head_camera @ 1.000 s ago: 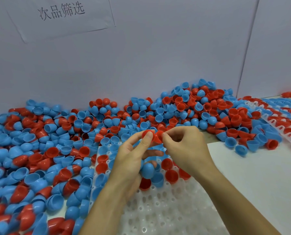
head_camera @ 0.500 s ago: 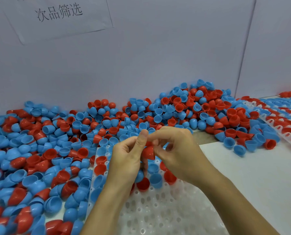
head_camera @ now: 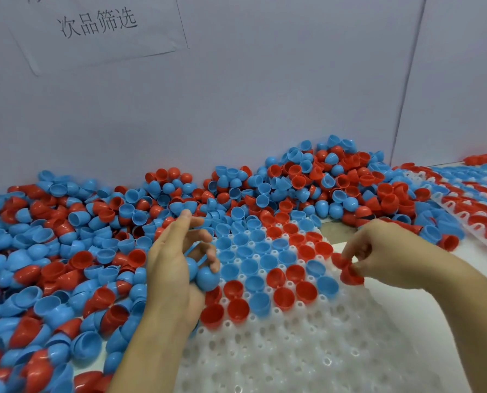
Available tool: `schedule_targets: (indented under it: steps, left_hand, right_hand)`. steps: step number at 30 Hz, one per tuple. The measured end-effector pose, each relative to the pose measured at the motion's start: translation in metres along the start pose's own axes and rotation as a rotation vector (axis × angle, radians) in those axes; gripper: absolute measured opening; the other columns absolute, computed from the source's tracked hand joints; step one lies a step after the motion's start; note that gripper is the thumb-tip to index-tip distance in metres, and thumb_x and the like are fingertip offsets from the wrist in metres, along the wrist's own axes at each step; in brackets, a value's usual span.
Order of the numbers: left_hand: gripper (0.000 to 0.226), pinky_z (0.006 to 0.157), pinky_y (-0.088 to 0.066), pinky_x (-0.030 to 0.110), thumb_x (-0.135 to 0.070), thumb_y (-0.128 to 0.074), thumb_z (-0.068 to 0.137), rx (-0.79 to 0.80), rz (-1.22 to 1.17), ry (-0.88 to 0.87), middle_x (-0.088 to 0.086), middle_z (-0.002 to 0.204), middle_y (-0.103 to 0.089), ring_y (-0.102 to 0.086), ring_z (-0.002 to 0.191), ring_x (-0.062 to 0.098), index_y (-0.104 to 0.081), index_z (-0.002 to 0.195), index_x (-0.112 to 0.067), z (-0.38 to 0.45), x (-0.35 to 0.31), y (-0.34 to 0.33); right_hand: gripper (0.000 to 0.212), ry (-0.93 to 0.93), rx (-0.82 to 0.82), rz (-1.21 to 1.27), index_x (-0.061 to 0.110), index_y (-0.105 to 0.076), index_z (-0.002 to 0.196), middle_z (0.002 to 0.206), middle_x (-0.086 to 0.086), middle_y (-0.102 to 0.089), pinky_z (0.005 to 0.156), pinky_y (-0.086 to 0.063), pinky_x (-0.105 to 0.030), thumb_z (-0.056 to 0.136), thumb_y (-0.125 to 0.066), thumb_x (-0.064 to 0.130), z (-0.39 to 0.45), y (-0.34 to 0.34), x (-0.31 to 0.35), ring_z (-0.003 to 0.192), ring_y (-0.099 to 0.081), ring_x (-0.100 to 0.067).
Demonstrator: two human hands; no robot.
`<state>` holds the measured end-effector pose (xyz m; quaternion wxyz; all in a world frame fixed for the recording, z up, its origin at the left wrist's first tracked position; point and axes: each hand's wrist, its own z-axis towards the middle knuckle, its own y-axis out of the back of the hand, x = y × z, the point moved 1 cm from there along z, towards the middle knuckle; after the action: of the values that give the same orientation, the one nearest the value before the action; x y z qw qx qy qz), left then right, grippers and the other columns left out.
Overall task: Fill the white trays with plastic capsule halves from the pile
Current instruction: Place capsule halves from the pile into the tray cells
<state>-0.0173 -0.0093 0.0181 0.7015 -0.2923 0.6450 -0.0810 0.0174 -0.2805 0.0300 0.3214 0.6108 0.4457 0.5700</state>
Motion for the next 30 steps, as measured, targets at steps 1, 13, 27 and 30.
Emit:
schedule_targets:
  steps: [1, 13, 27, 30]
  left_hand:
    - [0.024, 0.038, -0.042, 0.024, -0.037, -0.068, 0.080, -0.008, -0.003, 0.002, 0.002, 0.065, -0.060, -0.050, 0.047, 0.012, -0.066, 0.079, -0.014, 0.000, -0.001, 0.001]
    - [0.016, 0.043, -0.045, 0.023, -0.026, -0.065, 0.086, -0.033, -0.061, 0.090, 0.002, 0.068, -0.063, -0.053, 0.053, 0.012, -0.066, 0.084, -0.011, -0.002, 0.001, -0.001]
    - [0.037, 0.080, -0.057, 0.037, -0.023, -0.058, 0.082, 0.284, -0.248, 0.275, 0.018, 0.106, -0.065, -0.063, 0.098, 0.029, -0.065, 0.115, -0.006, -0.008, 0.002, -0.008]
    - [0.035, 0.084, -0.055, 0.039, -0.015, -0.056, 0.082, 0.343, -0.162, 0.239, 0.019, 0.107, -0.066, -0.064, 0.100, 0.030, -0.063, 0.115, -0.006, -0.008, 0.004, -0.009]
  right_hand:
    - [0.025, -0.013, 0.015, -0.041, 0.038, -0.075, 0.088, 0.076, 0.014, -0.062, 0.045, -0.042, -0.013, 0.085, -0.072, 0.013, 0.001, -0.004, 0.003, 0.069, -0.059, -0.009]
    - [0.031, -0.021, 0.051, -0.093, 0.024, -0.077, 0.103, 0.082, 0.013, -0.067, 0.063, -0.059, -0.021, 0.084, -0.066, 0.002, 0.006, -0.016, 0.012, 0.075, -0.065, -0.011]
    - [0.042, 0.652, -0.225, 0.387, 0.047, -0.060, 0.108, 0.097, 0.021, -0.058, 0.074, -0.048, -0.010, 0.078, -0.083, 0.028, -0.015, -0.051, 0.096, 0.094, -0.060, -0.001]
    - [0.026, 0.652, -0.372, 0.435, 0.037, -0.069, 0.102, 0.091, 0.019, -0.065, 0.070, -0.048, -0.009, 0.089, -0.070, 0.014, -0.014, -0.053, 0.102, 0.088, -0.062, -0.002]
